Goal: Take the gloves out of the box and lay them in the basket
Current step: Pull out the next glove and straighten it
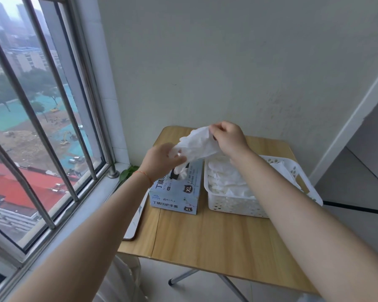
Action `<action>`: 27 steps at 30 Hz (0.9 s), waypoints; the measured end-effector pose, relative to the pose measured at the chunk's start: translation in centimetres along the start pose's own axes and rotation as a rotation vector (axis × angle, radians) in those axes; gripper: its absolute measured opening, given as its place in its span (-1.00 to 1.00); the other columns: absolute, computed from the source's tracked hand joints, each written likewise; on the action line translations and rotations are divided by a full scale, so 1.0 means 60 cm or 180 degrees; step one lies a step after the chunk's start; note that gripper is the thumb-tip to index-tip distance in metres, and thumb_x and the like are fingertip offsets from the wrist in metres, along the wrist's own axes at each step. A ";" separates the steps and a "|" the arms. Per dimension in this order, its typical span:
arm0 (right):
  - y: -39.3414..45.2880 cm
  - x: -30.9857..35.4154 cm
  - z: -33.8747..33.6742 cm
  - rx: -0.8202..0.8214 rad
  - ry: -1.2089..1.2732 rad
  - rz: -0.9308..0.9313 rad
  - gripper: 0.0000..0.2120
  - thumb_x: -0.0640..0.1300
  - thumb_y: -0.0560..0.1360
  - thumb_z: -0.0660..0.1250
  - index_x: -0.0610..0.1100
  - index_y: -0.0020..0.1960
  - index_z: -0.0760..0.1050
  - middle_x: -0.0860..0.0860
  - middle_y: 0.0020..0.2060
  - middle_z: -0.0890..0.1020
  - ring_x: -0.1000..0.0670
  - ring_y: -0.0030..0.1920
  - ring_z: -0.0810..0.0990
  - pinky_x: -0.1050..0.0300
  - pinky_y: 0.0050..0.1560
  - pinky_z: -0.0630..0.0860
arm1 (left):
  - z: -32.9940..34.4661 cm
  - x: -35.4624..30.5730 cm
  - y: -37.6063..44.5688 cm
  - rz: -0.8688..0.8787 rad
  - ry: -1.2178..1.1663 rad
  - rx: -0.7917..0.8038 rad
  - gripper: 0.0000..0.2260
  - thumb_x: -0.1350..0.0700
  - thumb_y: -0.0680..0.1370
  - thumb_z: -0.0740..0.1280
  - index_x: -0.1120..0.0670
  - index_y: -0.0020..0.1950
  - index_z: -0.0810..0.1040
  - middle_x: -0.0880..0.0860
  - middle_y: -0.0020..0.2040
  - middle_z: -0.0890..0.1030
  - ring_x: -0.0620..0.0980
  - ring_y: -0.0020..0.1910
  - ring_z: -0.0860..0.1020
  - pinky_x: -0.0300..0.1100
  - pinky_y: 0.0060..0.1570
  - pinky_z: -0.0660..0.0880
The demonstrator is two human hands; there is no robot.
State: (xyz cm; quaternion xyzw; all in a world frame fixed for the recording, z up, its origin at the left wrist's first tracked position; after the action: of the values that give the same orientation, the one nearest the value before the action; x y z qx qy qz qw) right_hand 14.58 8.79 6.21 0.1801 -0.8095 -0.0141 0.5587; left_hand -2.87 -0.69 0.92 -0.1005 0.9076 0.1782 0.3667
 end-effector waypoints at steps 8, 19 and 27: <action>-0.009 0.000 -0.006 0.0129 0.0158 0.0275 -0.78 -0.03 0.61 0.22 -0.06 -0.18 0.49 0.06 -0.29 0.51 0.07 -0.25 0.44 0.18 -0.19 0.39 | 0.008 -0.011 -0.021 -0.0149 -0.0414 0.0244 -0.93 0.07 0.55 0.34 -0.01 0.00 0.58 -0.05 -0.08 0.63 -0.10 -0.13 0.59 -0.34 -0.24 0.45; -0.043 0.006 0.047 0.1123 -0.0066 0.0381 -0.65 0.15 0.52 0.33 -0.04 0.18 0.45 0.02 0.04 0.57 0.02 0.00 0.57 0.12 -0.05 0.51 | -0.010 -0.017 -0.002 -0.0220 -0.0044 -0.0469 -0.72 0.08 0.52 0.36 0.18 -0.34 0.49 0.05 -0.43 0.39 -0.01 -0.40 0.30 -0.18 -0.40 0.22; -0.058 0.023 0.058 0.1316 -0.1012 -0.0589 -0.25 0.04 0.34 0.56 0.03 0.41 0.26 0.02 0.22 0.41 0.05 0.14 0.44 0.14 0.07 0.42 | -0.045 -0.040 0.029 -0.0381 -0.0595 -0.0801 -0.65 0.12 0.50 0.33 0.06 -0.40 0.23 -0.01 -0.42 0.19 -0.02 -0.40 0.16 -0.15 -0.40 0.11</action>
State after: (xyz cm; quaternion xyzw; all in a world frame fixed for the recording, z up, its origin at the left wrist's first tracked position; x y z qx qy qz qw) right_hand 11.95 4.49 5.40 0.3590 -0.8528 0.0724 0.3724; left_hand -3.43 -0.03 4.83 -0.1825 0.8324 0.2769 0.4441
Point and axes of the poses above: each hand's wrist, its own y-axis towards the middle knuckle, its own z-axis out of the palm, x = y × z, the point moved 1 cm from there along y, towards the middle knuckle
